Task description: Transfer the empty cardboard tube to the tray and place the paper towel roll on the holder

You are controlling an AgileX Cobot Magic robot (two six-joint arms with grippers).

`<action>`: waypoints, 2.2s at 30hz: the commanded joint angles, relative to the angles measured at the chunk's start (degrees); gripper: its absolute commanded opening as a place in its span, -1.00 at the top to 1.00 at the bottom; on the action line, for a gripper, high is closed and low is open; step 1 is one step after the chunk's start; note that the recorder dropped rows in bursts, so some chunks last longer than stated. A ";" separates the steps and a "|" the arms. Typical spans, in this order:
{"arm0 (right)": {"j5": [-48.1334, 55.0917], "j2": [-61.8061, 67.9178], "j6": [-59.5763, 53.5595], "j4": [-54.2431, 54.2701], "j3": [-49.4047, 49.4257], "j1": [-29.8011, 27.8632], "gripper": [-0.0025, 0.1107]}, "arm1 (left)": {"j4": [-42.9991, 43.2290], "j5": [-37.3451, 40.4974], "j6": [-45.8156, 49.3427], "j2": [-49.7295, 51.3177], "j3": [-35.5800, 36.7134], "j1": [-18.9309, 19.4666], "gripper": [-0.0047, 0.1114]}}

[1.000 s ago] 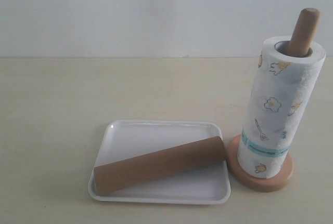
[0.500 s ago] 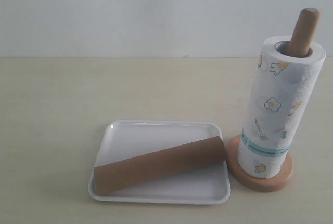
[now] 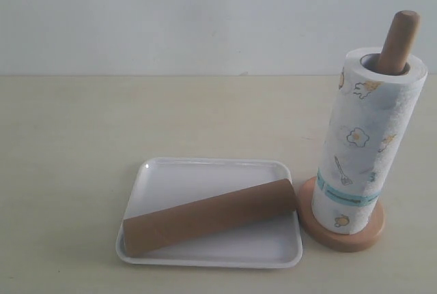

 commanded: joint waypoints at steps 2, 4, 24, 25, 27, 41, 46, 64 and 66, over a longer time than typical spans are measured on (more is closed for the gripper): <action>-0.27 -0.25 0.00 -0.27 0.01 0.14 0.96 | 0.45 8.89 2.77 -3.32 0.38 0.12 0.85; -0.27 -0.25 0.00 -0.27 0.01 0.14 0.96 | 3.67 11.19 2.77 -4.83 1.62 0.12 0.85; 0.06 -0.25 0.00 -0.27 0.01 0.14 0.96 | 6.36 23.35 -2.51 -4.83 5.60 1.73 0.85; 0.06 -0.25 0.00 -0.27 0.01 0.14 0.96 | 6.36 23.35 -2.51 -4.83 5.60 1.73 0.85; 0.06 -0.25 0.00 -0.27 0.01 0.14 0.96 | 5.94 23.35 -2.51 -4.83 5.60 1.73 0.85; 0.06 -0.25 0.00 -0.27 0.01 0.14 0.96 | 5.91 23.35 -2.51 -4.83 5.60 1.73 0.85; 0.06 -0.25 0.00 -0.27 0.01 0.14 0.96 | 5.91 23.35 -2.51 -4.83 5.60 1.73 0.85; 0.06 -0.25 0.00 -0.27 0.01 0.14 0.96 | 5.91 23.35 -2.51 -4.83 5.60 1.73 0.85; 0.06 -0.25 0.00 -0.27 0.01 0.14 0.96 | 5.91 23.35 -2.38 -4.83 5.60 1.73 0.85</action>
